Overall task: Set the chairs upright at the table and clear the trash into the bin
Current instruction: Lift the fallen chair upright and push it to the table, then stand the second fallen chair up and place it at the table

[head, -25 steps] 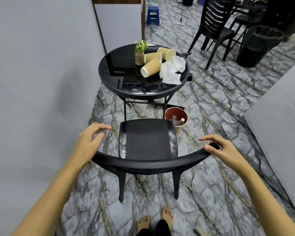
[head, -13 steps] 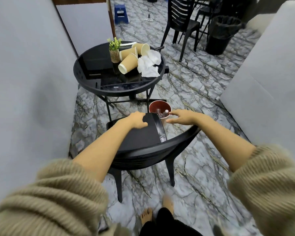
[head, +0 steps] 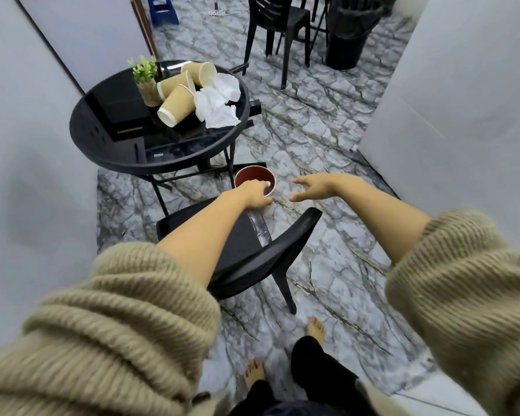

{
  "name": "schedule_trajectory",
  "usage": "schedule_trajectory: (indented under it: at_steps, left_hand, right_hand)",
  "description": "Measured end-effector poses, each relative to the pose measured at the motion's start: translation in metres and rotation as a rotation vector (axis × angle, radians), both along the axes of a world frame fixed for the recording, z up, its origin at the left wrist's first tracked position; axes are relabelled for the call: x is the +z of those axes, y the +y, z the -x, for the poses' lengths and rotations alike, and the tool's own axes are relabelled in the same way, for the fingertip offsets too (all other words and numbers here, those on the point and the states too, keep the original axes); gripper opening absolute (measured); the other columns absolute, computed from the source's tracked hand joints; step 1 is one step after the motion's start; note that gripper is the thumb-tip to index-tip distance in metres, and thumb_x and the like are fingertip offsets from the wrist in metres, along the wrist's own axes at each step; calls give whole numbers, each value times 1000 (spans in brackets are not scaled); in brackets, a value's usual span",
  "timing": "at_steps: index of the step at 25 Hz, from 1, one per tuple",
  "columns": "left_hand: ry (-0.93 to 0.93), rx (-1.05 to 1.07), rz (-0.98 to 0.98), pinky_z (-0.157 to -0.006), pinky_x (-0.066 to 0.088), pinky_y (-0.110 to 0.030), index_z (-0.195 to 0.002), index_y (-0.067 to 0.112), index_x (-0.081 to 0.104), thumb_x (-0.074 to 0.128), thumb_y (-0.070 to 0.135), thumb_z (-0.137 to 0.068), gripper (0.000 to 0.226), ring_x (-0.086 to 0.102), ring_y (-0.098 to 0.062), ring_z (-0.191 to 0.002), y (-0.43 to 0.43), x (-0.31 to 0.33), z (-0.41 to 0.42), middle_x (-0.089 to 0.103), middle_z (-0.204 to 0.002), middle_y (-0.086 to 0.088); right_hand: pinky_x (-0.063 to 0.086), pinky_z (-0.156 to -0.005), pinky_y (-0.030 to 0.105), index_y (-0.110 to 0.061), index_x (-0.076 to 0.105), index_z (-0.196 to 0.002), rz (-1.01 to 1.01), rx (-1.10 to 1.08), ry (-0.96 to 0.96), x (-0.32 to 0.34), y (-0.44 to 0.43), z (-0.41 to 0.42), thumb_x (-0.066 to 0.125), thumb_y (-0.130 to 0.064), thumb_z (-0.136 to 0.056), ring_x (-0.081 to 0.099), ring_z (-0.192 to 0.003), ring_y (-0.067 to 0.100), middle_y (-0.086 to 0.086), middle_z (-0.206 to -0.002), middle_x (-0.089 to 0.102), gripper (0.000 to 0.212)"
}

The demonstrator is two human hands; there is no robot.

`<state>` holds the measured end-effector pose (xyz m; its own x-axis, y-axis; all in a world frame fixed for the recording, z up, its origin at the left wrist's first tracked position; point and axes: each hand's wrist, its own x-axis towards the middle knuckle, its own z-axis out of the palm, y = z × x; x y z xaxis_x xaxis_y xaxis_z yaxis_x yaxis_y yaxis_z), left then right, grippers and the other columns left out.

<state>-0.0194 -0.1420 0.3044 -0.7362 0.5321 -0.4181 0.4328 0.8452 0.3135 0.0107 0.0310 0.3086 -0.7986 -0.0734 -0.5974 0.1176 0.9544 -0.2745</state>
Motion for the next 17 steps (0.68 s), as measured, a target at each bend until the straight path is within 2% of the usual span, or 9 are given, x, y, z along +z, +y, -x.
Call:
schedule_trajectory:
  at_steps: [6, 9, 17]
  left_hand:
    - [-45, -54, 13, -111, 30, -34, -144, 2, 28, 44, 25, -96, 55, 35, -32, -137, 95, -14, 42, 34, -151, -19]
    - [-64, -79, 24, -109, 31, -34, -143, 0, 29, 44, 22, -97, 53, 36, -32, -136, 150, -23, 67, 35, -149, -20]
    - [-158, -24, 36, -114, 27, -34, -145, 2, 23, 45, 22, -96, 57, 29, -29, -141, 264, -54, 142, 25, -155, -17]
  right_hand:
    - [16, -118, 44, -18, 16, -146, 0, -76, -60, -22, 102, 30, 47, -63, -81, 16, -143, 21, 3, -158, 12, 84]
    - [19, -117, 44, -17, 17, -145, -17, -85, -61, -32, 159, 57, 47, -59, -84, 19, -142, 23, 5, -157, 14, 81]
    - [19, -117, 43, -15, 16, -146, -23, -117, -132, -57, 288, 120, 46, -54, -88, 19, -142, 25, 6, -157, 14, 76]
